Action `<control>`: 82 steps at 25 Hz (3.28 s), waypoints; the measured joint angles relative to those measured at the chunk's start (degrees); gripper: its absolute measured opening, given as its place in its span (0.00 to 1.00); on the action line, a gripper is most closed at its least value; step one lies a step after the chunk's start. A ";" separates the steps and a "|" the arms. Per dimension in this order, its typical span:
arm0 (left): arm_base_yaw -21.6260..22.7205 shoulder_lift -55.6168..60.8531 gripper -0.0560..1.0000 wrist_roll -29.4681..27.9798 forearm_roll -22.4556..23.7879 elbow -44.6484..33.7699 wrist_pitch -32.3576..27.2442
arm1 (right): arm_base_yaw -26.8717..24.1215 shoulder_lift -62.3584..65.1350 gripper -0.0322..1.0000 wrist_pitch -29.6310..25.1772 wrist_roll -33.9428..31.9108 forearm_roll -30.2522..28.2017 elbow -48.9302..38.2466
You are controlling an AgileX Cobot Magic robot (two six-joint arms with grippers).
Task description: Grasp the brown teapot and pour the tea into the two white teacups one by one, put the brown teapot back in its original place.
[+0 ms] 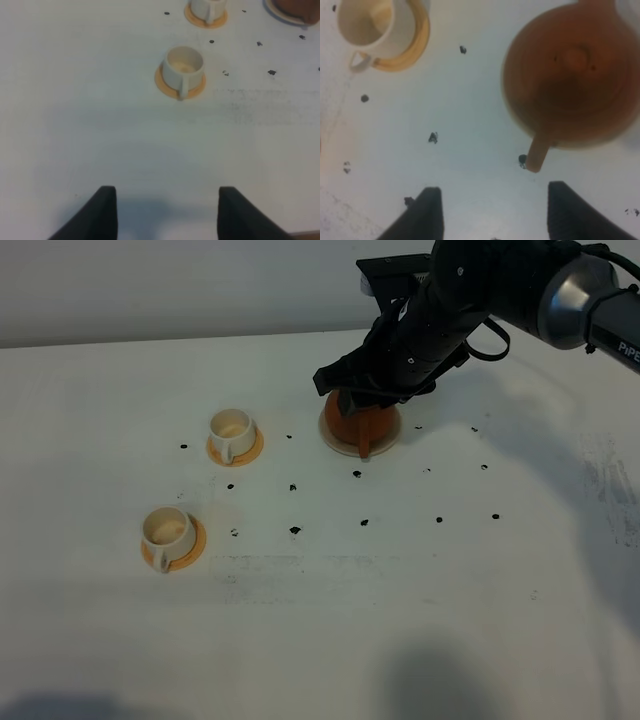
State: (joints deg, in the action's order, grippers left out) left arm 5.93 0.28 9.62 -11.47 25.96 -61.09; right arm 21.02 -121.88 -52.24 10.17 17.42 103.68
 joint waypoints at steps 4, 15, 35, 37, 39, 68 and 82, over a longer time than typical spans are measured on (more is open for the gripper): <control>0.00 0.00 0.47 0.00 0.00 0.00 0.00 | 0.00 0.00 0.49 -0.39 0.20 -0.87 0.00; 0.00 0.00 0.47 0.00 0.00 0.00 0.00 | 0.72 0.00 0.49 -0.39 -2.43 -8.12 0.00; 0.00 0.00 0.47 0.15 0.00 0.00 -0.06 | 3.63 -9.20 0.48 -8.24 -23.81 -14.60 10.70; 0.00 0.00 0.47 0.15 0.00 0.00 -0.06 | 3.92 -9.57 0.48 -8.44 -24.94 -16.13 10.76; 0.00 0.00 0.47 0.15 0.00 0.00 -0.12 | 4.11 -9.58 0.48 -8.44 -25.94 -17.42 10.76; 0.00 0.00 0.47 0.16 0.00 0.00 -0.17 | 5.81 -13.63 0.48 -4.26 -28.43 -23.15 13.07; 0.00 0.00 0.47 0.16 0.00 0.00 -0.17 | 6.09 -14.48 0.48 -4.16 -28.49 -23.69 13.07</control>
State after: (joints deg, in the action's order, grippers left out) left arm 5.93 0.28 9.78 -11.47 25.96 -61.26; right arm 27.11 -136.36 -56.40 -18.33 -6.27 116.74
